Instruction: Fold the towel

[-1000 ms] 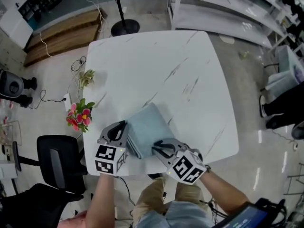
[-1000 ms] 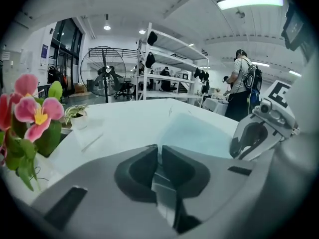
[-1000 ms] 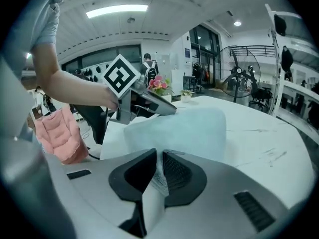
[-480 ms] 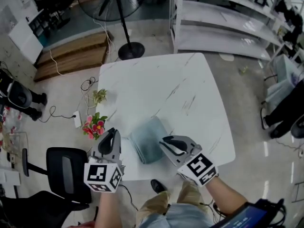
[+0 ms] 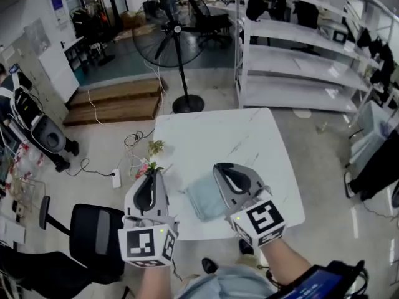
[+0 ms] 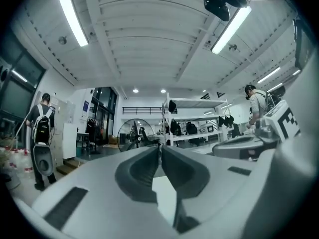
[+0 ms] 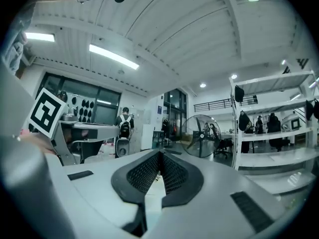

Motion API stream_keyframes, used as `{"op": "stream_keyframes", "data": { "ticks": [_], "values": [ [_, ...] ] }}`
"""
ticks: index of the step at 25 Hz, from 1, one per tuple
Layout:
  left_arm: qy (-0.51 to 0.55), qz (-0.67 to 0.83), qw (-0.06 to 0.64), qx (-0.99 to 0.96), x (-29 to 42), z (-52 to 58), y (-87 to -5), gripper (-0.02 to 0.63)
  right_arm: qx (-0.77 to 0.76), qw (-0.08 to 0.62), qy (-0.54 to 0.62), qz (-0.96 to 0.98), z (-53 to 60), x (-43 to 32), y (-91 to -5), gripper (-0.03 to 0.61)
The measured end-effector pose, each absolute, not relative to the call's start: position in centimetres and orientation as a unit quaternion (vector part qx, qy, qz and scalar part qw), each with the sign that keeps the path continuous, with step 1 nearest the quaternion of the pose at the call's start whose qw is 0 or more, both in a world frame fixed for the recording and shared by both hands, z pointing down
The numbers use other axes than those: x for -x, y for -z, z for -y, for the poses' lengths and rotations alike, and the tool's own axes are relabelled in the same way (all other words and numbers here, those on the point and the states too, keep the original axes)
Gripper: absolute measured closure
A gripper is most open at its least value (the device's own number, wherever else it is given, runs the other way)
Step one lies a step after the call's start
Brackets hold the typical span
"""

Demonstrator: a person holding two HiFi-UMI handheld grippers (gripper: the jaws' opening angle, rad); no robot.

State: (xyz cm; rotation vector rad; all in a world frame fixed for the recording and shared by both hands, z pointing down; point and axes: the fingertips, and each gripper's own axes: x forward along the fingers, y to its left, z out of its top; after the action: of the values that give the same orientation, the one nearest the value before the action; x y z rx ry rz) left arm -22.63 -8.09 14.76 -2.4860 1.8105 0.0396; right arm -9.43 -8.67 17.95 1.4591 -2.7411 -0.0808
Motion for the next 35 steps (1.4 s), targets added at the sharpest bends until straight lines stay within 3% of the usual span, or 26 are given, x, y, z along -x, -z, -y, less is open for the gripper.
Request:
{"op": "stream_keyframes", "data": {
  "ticks": [35],
  "values": [
    [-0.032,-0.570,0.039,0.820,23.0,6.9,-14.0,0.592,-0.480,0.012,0.056,0.875,7.4,12.4,-17.0,0.566]
  ]
}}
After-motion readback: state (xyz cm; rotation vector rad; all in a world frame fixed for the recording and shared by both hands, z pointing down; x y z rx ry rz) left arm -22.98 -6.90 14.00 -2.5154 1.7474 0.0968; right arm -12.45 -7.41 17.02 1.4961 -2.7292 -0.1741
